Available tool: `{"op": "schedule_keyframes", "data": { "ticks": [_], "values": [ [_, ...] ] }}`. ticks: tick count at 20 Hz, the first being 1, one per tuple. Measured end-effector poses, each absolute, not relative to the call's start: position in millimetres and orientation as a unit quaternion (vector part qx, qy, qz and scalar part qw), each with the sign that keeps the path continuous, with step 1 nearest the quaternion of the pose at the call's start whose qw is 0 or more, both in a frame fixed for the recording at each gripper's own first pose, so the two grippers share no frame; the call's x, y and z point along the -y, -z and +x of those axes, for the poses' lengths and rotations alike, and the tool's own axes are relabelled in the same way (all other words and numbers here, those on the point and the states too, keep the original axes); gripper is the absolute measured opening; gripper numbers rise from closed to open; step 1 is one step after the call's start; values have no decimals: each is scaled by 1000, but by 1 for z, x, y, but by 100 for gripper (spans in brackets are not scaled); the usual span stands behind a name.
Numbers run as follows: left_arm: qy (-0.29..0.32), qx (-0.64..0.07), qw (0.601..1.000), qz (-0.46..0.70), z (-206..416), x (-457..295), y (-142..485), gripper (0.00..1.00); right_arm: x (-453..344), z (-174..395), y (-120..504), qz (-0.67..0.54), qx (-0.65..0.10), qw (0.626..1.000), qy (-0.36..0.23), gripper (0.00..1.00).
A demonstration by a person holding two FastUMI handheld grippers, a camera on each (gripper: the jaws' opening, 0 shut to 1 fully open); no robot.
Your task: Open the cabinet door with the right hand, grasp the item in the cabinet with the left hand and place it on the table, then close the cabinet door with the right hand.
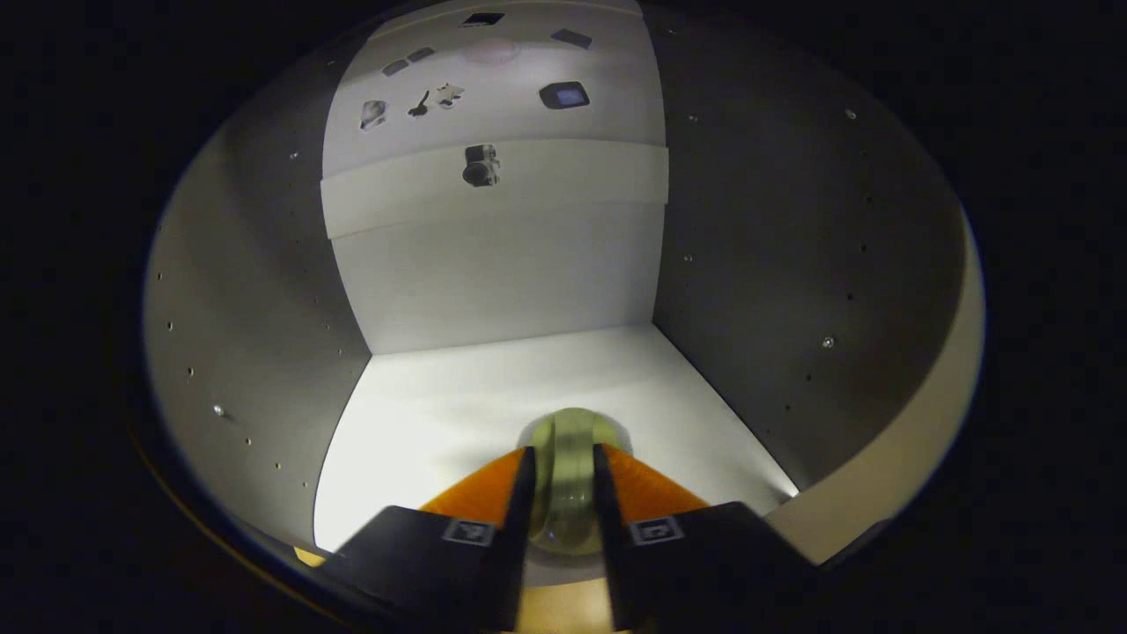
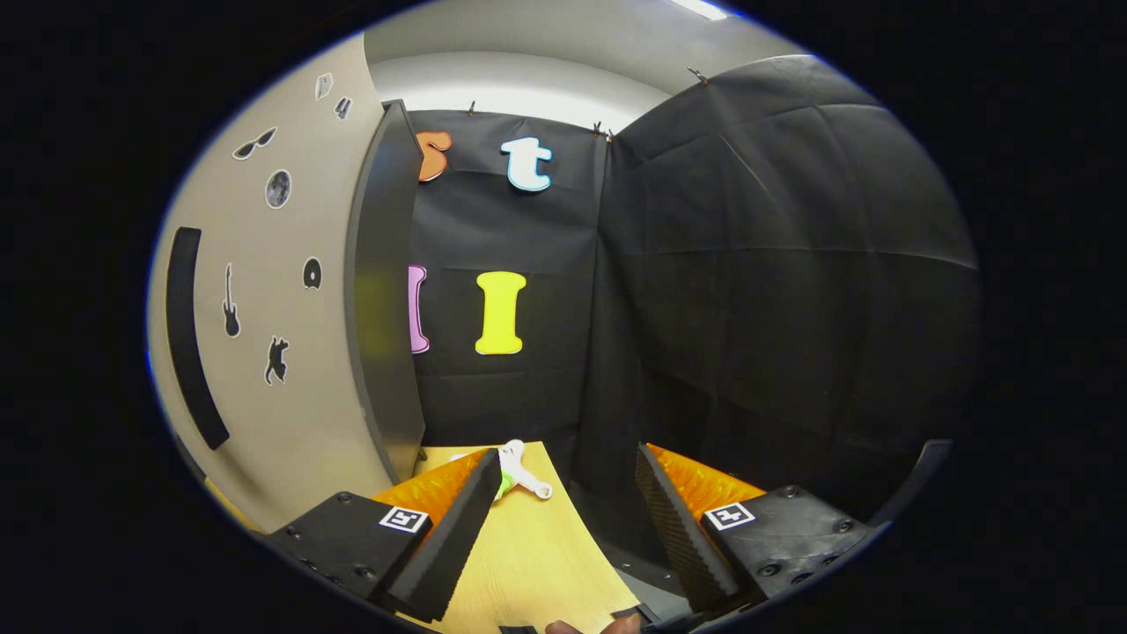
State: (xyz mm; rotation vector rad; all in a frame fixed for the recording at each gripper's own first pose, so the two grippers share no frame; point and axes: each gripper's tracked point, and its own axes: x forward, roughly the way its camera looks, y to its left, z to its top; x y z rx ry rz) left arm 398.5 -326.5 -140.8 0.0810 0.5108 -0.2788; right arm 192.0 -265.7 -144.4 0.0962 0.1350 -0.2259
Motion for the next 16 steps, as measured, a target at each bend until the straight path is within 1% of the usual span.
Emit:
{"op": "schedule_keyframes", "data": {
  "ticks": [1,2,3,5,6,9,10,12,14,16],
  "values": [
    [134,-248,959,41,397,324,138,29,265,192,145,48,-68,990,112,98],
    [132,-248,959,40,396,323,138,24,263,193,145,48,-68,990,112,100],
    [133,-249,959,39,394,322,137,24,262,193,144,48,-67,990,112,98],
    [133,-240,961,38,388,317,131,23,258,192,140,47,-64,990,113,98],
    [134,-233,962,39,384,314,125,23,255,191,139,48,-63,991,112,100],
    [135,-224,965,33,369,301,115,23,245,186,132,54,-59,991,111,100],
    [136,-221,965,28,361,296,111,22,241,184,129,56,-56,991,111,98],
    [141,-210,967,26,345,287,105,23,233,178,124,58,-51,991,112,98],
    [147,-206,967,29,326,278,105,22,225,175,120,62,-49,990,113,98],
    [154,-204,966,23,305,269,107,24,216,171,116,69,-47,990,113,98]
  ]
}}
